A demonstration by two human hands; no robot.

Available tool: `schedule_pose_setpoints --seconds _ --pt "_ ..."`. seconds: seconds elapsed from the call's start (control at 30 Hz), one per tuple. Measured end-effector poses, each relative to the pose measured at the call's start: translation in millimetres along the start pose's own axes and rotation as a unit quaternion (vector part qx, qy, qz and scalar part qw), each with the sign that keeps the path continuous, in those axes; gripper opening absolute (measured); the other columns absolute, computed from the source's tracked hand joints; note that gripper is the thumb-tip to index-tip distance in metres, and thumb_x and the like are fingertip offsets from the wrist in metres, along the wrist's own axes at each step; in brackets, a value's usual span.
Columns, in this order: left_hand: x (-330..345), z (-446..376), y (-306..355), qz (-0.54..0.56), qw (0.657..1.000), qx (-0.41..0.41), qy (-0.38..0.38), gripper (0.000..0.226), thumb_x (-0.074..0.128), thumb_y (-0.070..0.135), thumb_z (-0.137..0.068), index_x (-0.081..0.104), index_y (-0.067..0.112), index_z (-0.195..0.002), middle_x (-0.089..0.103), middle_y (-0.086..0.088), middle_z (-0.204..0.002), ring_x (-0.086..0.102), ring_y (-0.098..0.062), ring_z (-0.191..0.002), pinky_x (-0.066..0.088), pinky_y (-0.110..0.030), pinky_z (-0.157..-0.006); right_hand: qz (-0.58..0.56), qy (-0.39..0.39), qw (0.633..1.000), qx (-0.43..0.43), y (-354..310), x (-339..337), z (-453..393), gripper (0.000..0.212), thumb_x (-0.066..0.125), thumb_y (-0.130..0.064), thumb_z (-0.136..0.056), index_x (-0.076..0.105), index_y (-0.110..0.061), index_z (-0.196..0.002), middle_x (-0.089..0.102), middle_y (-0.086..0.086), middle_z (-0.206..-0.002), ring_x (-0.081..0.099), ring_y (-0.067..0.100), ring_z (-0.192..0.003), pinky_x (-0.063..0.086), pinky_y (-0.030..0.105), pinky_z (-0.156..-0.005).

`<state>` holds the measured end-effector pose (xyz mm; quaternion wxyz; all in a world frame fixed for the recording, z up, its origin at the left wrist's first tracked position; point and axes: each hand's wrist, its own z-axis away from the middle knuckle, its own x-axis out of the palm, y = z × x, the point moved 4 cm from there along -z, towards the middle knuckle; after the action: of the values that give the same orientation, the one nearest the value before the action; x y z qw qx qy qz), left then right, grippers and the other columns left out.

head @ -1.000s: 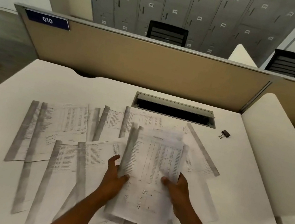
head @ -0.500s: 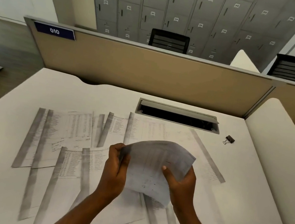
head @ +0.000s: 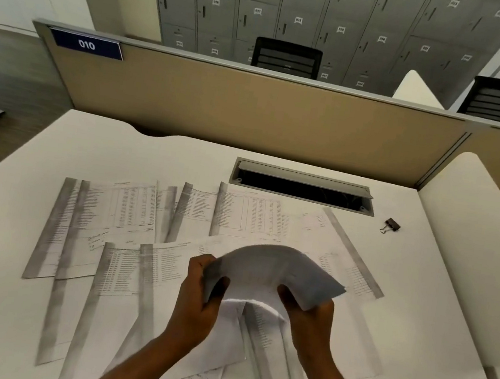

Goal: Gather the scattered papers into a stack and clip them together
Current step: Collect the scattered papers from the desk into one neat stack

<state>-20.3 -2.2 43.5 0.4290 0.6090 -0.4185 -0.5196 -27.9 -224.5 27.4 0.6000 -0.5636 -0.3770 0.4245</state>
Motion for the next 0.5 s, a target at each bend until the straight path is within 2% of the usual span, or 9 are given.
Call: schedule_pose_setpoints --seconds 0.03,0.1,0.13,0.2,0.27,0.33,0.37,0.43,0.5 --pt "2.9 2.4 -4.0 -0.018 1.0 -0.018 -0.01 0.034 0.058 0.018 -0.094 0.041 0.035 -0.117 0.048 0.031 -0.115 0.054 0.014 -0.104 0.046 -0.009 -0.09 0.025 -0.006 0.999 0.02 7.6 0.4 0.0 0.023 0.077 -0.006 -0.087 0.068 -0.018 -0.105 0.075 0.006 -0.094 0.075 0.026 -0.091 0.064 0.039 -0.081" --pt "7.3 3.1 -13.5 -0.04 0.998 -0.052 -0.025 0.034 0.052 0.014 -0.097 0.039 0.036 -0.119 0.047 0.03 -0.113 0.057 0.006 -0.101 0.045 -0.018 -0.094 0.051 -0.014 0.998 0.041 18.0 3.7 2.8 0.012 0.076 -0.012 -0.089 0.07 -0.021 -0.093 0.076 0.002 -0.083 0.075 0.03 -0.087 0.063 0.033 -0.076" --pt "9.1 2.9 -14.1 -0.046 0.997 -0.055 -0.029 0.032 0.051 0.013 -0.098 0.04 0.036 -0.118 0.048 0.029 -0.112 0.059 0.003 -0.101 0.046 -0.017 -0.094 0.046 -0.006 0.998 0.044 19.6 2.3 4.9 0.01 0.077 -0.013 -0.089 0.07 -0.02 -0.091 0.076 -0.001 -0.081 0.075 0.029 -0.085 0.062 0.028 -0.072" --pt "5.4 -1.9 -3.8 -0.047 0.998 -0.029 -0.006 0.033 0.055 0.014 -0.096 0.041 0.037 -0.114 0.051 0.024 -0.112 0.058 0.007 -0.103 0.048 -0.014 -0.093 0.006 0.024 0.999 0.045 14.0 -3.1 5.4 0.009 0.078 -0.011 -0.087 0.071 -0.014 -0.093 0.076 0.002 -0.083 0.074 0.029 -0.084 0.061 0.026 -0.068" --pt "-2.8 -5.3 0.2 -0.016 0.998 -0.016 0.061 0.049 0.068 0.018 -0.088 0.039 0.033 -0.125 0.051 0.016 -0.124 0.051 0.007 -0.115 0.045 -0.015 -0.099 -0.072 0.051 0.992 0.086 13.2 -6.0 1.4 0.019 0.084 -0.012 -0.081 0.073 -0.007 -0.096 0.077 0.01 -0.088 0.073 0.036 -0.089 0.062 0.034 -0.073" --pt "-10.7 1.0 -10.7 0.047 0.984 -0.112 0.131 0.077 0.08 0.026 -0.078 0.032 0.024 -0.138 0.044 0.009 -0.138 0.044 -0.005 -0.128 0.038 -0.028 -0.108 -0.155 0.044 0.978 0.136 14.5 -2.1 3.5 0.045 0.092 -0.025 -0.067 0.073 -0.007 -0.105 0.077 0.015 -0.102 0.07 0.04 -0.101 0.061 0.05 -0.087" --pt "-11.6 6.0 -13.7 0.085 0.971 -0.182 0.133 0.087 0.083 0.031 -0.074 0.028 0.025 -0.142 0.041 0.007 -0.142 0.042 -0.011 -0.131 0.036 -0.036 -0.111 -0.208 0.024 0.965 0.16 14.2 2.2 7.3 0.053 0.09 -0.024 -0.067 0.071 -0.008 -0.114 0.075 0.017 -0.112 0.068 0.039 -0.108 0.057 0.055 -0.095" --pt "-5.3 13.4 -19.1 0.183 0.949 -0.248 0.064 0.089 0.083 0.043 -0.068 0.036 0.024 -0.141 0.051 0.008 -0.137 0.047 -0.017 -0.128 0.037 -0.042 -0.111 -0.278 -0.035 0.943 0.178 12.2 14.3 17.0 0.05 0.078 -0.011 -0.081 0.064 -0.007 -0.129 0.07 0.018 -0.125 0.065 0.038 -0.116 0.053 0.059 -0.101" --pt "1.0 14.1 -16.4 0.267 0.935 -0.231 -0.008 0.065 0.076 0.04 -0.076 0.049 0.023 -0.134 0.065 0.001 -0.126 0.06 -0.023 -0.119 0.046 -0.049 -0.104 -0.286 -0.082 0.937 0.182 7.1 21.3 26.0 0.046 0.07 -0.004 -0.087 0.061 -0.011 -0.132 0.07 0.015 -0.126 0.066 0.035 -0.116 0.057 0.053 -0.095"
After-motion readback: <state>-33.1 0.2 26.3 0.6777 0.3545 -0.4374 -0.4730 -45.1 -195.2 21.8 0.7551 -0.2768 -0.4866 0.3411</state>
